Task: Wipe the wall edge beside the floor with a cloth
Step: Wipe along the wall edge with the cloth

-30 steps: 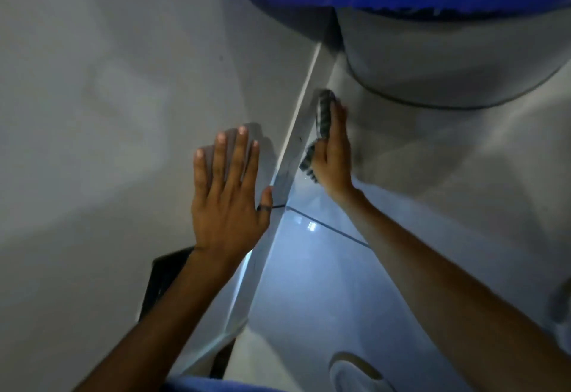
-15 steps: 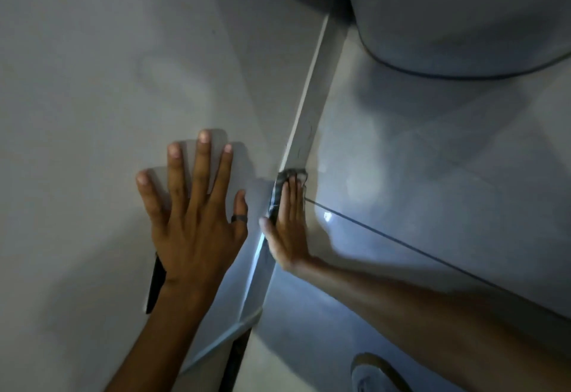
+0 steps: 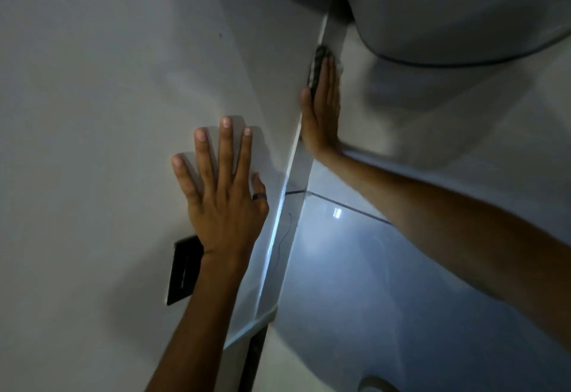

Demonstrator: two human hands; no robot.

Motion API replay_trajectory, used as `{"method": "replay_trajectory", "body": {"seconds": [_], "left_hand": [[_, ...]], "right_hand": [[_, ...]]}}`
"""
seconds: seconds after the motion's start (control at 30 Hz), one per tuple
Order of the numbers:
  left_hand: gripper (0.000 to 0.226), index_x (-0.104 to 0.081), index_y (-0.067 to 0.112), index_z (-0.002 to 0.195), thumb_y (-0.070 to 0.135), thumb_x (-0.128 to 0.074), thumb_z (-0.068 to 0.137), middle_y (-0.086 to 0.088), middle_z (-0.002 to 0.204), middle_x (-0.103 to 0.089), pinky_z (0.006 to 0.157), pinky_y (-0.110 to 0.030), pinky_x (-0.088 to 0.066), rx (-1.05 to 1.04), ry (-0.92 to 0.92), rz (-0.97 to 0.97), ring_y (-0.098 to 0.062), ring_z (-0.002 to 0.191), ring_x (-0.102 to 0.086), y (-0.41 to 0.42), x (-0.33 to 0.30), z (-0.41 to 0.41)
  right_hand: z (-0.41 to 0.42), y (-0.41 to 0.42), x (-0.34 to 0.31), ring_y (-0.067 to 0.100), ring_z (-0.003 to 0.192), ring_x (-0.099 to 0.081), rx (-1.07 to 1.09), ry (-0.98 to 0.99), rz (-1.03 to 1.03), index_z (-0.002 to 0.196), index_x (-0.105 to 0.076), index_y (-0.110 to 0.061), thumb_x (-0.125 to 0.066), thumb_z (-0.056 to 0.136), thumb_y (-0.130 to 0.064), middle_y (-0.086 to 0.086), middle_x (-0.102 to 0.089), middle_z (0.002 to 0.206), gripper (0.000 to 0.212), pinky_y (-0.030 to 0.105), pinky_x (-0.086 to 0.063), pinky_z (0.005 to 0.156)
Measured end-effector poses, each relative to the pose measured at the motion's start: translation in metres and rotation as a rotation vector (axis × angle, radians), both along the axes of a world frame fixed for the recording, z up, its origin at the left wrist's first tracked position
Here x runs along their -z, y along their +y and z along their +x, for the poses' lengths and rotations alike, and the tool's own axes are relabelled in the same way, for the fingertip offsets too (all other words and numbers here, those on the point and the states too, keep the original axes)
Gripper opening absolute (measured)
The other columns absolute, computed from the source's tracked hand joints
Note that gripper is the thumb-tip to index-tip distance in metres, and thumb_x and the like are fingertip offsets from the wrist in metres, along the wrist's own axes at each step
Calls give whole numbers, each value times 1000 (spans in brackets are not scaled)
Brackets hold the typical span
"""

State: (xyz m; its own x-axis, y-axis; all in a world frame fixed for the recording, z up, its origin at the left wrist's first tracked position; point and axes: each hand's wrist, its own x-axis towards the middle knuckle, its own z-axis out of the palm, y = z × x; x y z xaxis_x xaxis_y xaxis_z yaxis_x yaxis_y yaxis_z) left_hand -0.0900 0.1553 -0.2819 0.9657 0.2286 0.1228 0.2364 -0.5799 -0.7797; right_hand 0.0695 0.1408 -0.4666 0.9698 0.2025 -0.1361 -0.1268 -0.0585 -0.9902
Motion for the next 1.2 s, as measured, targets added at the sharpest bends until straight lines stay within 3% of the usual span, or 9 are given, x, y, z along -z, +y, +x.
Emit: {"method": "replay_trajectory", "body": {"seconds": [0.17, 0.23, 0.4, 0.53, 0.67, 0.77, 0.9, 1.03, 1.2], "left_hand": [[72, -14, 29, 177, 49, -38, 113, -4, 182, -11, 127, -58, 28, 39, -9, 54, -34, 165, 3, 8, 6, 1], [72, -13, 29, 177, 50, -38, 113, -4, 182, -9, 128, -59, 27, 63, -9, 73, -35, 165, 2, 10, 8, -1], [69, -15, 29, 177, 48, -33, 114, -5, 183, -11, 128, -57, 30, 64, -5, 35, -36, 166, 2, 13, 9, -2], [68, -14, 30, 177, 47, -32, 114, -4, 183, -9, 126, -57, 32, 41, -10, 33, -31, 164, 24, 12, 10, -3], [69, -15, 29, 177, 47, -32, 113, -5, 183, -11, 128, -57, 29, 46, -19, 44, -31, 164, 15, 12, 10, -4], [69, -11, 30, 177, 49, -28, 113, -4, 183, -8, 128, -59, 28, 43, -6, 43, -33, 164, 15, 11, 11, -2], [70, -10, 29, 177, 53, -27, 114, -6, 182, -9, 128, -63, 25, 56, 13, 89, -40, 165, 0, 13, 13, -1], [70, -12, 30, 177, 51, -33, 114, -6, 183, -9, 128, -64, 21, 70, 7, 80, -41, 164, -4, 12, 11, 0], [69, -12, 29, 177, 47, -32, 115, -6, 183, -9, 126, -60, 30, 34, 22, 36, -39, 164, 8, 3, 5, 1]], "right_hand": [[-194, -21, -7, 19, 166, 7, -261, 41, -24, 165, 9, -20, -15, 101, -77, -4, 15, 175, 89, 49, -6, 135], [-216, -20, -8, 14, 165, 9, -256, 40, -16, 166, 9, -25, -11, 99, -79, -9, 17, 175, 88, 48, -6, 135], [-59, 2, 4, 30, 164, -15, 5, -46, 0, 165, -15, -17, -28, 107, -58, 15, -21, 174, 72, 52, -17, 133], [47, 13, 9, 34, 164, -16, 116, -9, 65, 165, -20, -8, -28, 106, -61, 17, -22, 174, 80, 58, -20, 131], [24, 10, 7, 32, 165, -11, 70, -14, 48, 165, -17, -8, -31, 106, -51, 16, -16, 175, 75, 54, -14, 134], [-76, 2, 11, 21, 166, -2, -28, -18, -30, 168, -4, -18, -33, 105, -47, 4, -3, 178, 75, 43, -6, 135], [-217, -16, 1, 16, 166, 7, -237, -80, -73, 166, 10, -32, -23, 103, -69, -4, 12, 177, 80, 45, -5, 135], [-142, 0, 18, 28, 164, -14, -59, -247, -92, 165, -19, -17, -23, 107, -62, 9, -22, 174, 74, 59, -22, 130], [-7, 13, 18, 33, 161, -24, 121, -191, -53, 162, -29, -14, -32, 108, -53, 16, -31, 171, 67, 54, -24, 131]]}}
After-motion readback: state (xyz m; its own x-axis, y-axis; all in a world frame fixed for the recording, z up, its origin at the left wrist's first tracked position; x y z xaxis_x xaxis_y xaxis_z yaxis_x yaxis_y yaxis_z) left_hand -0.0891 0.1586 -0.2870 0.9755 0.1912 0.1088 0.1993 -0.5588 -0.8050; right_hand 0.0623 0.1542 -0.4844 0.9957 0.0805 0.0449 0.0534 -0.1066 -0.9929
